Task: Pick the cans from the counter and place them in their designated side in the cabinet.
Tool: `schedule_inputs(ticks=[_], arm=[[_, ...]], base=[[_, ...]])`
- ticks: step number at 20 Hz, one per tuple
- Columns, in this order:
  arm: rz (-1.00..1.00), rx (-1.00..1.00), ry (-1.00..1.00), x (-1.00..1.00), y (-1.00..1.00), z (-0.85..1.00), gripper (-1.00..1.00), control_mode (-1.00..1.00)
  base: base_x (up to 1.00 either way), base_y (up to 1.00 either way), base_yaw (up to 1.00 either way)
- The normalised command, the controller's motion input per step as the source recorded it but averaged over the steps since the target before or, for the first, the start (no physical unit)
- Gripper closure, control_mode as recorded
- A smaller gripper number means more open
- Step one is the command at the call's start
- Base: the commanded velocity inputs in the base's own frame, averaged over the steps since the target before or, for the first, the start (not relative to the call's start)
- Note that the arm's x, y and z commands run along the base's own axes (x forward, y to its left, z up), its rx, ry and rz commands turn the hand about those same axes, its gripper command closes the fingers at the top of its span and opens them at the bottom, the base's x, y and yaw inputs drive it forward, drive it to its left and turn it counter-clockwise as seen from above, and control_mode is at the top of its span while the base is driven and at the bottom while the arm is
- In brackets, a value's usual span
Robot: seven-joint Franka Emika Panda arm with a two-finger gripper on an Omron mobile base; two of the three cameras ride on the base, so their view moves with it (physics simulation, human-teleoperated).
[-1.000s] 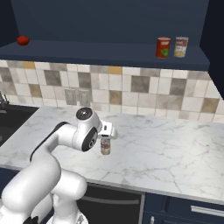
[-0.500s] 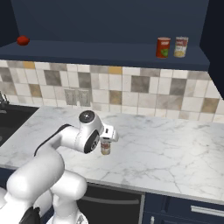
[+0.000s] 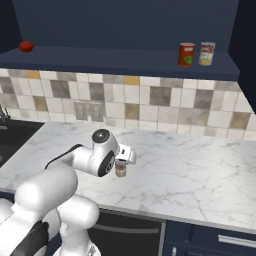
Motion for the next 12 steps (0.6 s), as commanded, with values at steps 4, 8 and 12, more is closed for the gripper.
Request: schedule_inputs(ticks=[4,8,12], arm=[[-0.02,0.01,0.0,0.2,-0.03,-0.17,-1.0,-1.0],[-0.02,0.01,0.0,0.18,-0.03,-0.18,-1.0,-1.0],[-0.02,0.01,0.0,0.17,-0.07,-0.18,-1.0,-1.0]], base=[[0.0,0.0,0.0],[0.0,0.0,0.0],[0.0,0.0,0.0]])
